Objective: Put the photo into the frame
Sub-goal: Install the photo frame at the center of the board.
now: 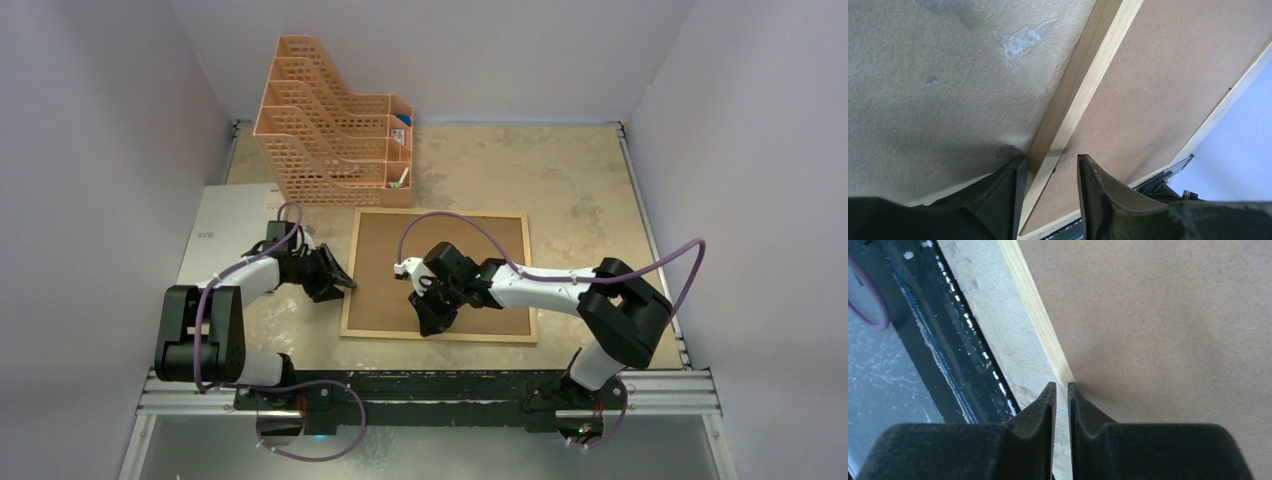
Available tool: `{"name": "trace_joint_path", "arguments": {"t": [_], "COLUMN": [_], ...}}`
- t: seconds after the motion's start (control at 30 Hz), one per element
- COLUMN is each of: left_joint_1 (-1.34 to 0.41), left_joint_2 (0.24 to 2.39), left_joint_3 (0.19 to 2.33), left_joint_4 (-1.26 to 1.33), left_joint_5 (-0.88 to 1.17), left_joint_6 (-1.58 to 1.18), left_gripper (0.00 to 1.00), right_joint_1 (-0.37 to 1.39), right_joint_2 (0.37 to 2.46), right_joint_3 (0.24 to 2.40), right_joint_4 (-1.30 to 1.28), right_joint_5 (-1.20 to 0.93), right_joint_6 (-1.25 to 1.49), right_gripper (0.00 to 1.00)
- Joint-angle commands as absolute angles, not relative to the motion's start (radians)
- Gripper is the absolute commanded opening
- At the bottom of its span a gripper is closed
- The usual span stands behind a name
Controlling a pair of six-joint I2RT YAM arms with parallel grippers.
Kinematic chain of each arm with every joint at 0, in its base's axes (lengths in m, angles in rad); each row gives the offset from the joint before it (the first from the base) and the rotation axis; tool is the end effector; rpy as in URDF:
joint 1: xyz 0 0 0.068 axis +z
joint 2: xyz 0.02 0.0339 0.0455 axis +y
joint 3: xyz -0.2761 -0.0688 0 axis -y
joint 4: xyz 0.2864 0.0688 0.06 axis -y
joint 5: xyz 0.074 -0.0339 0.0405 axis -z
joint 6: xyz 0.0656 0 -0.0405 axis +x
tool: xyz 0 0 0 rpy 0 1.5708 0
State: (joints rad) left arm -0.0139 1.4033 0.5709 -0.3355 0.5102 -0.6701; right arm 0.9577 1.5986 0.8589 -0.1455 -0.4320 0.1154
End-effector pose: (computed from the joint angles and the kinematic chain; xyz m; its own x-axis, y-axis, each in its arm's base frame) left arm 0.2621 -0.0357 0.0936 -0.8474 -0.5302 -0.0283 -0.4117 0.6897 -0.5956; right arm 0.1871 0.3137 0.1374 -0.5455 -0.5937 -0.5916 -0.8380 0.3766 0.3948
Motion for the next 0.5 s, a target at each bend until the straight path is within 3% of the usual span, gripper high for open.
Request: {"name": "trace_joint_path", "arguments": {"t": [0.0,0.47], "left_joint_1": [-0.016,-0.017], "left_joint_2": [1.412,1.416], "left_joint_3": [0.588,0.6], "left_joint_4": [-0.374,-0.37], "left_joint_5": [0.463,0.472], "left_joint_6": [-0.647,-0.643], "left_gripper": [0.46,0.48], "right_joint_1": [0.965,0.967], "right_joint_2": [1.616,1.541], "right_joint_3": [0.891,0.916], "right_joint_4": [-0.158,-0.129], "right_joint_5": [-0.366,-0.224], "right_joint_6": [0.114,0.106], "right_gripper": [0.17,0.2]}}
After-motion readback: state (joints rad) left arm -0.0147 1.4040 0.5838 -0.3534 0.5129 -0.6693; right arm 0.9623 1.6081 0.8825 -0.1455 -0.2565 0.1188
